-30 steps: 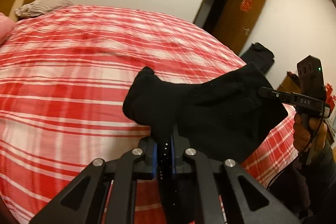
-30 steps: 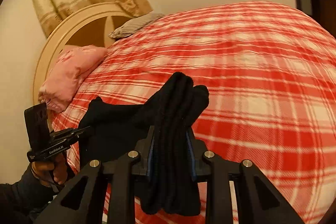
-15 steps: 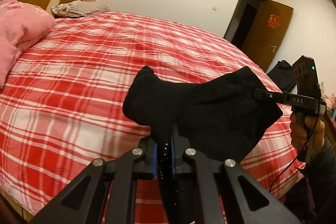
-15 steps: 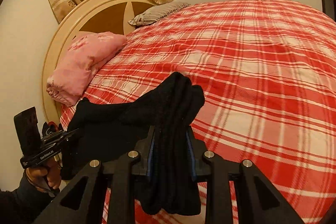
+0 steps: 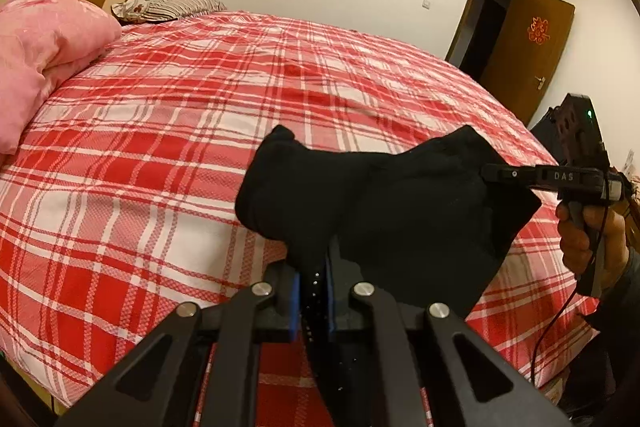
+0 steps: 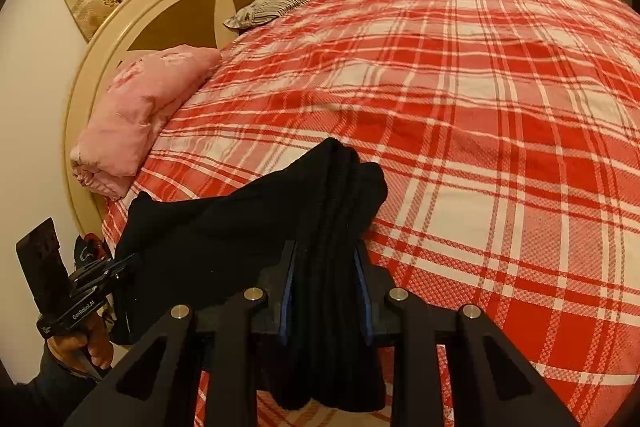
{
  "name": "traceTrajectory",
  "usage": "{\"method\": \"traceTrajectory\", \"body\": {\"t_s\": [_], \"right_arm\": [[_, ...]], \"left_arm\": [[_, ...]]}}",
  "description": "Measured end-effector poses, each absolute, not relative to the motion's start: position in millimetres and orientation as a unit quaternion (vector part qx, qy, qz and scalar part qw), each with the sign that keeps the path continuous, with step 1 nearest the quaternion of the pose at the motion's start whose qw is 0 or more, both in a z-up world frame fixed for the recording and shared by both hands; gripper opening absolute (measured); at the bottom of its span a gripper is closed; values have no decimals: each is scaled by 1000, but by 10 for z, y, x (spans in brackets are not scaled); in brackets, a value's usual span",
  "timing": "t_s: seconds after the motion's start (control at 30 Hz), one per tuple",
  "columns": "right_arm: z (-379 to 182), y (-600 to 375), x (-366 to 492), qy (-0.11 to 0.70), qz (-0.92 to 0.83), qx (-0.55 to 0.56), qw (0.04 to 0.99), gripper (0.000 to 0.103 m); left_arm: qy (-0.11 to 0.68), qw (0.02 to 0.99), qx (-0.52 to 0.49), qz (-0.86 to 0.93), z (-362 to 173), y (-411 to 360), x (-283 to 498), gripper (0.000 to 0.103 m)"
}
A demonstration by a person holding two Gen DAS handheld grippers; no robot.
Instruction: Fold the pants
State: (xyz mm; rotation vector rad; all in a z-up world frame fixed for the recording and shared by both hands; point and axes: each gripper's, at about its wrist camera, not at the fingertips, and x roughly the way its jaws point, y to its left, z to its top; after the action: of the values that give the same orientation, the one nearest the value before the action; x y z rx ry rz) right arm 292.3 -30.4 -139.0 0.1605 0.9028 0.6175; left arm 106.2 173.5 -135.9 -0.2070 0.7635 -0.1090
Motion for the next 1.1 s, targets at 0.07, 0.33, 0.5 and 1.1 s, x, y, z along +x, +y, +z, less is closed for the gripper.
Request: {"method": "traceTrajectory", "body": {"t_s": [0.07,0.33,0.5,1.1], "right_arm": [[-1437,-312,2950,434,286,77,851,29],[-1604,-333,3051,449,249,67,855,49],[-1644,-431,3071,452,235,85,856,63],[-855,-1108,1995,352,135,57,924,65]], "left_arm": [[377,920,-97,-48,-1417,1740,1079,16],[384,920,-73,-22,-1532,1735,1093,43],[386,920,-70,-5,-1568,1761,1081,61],[352,933,-60,48,-1046,1610,837,80]]}}
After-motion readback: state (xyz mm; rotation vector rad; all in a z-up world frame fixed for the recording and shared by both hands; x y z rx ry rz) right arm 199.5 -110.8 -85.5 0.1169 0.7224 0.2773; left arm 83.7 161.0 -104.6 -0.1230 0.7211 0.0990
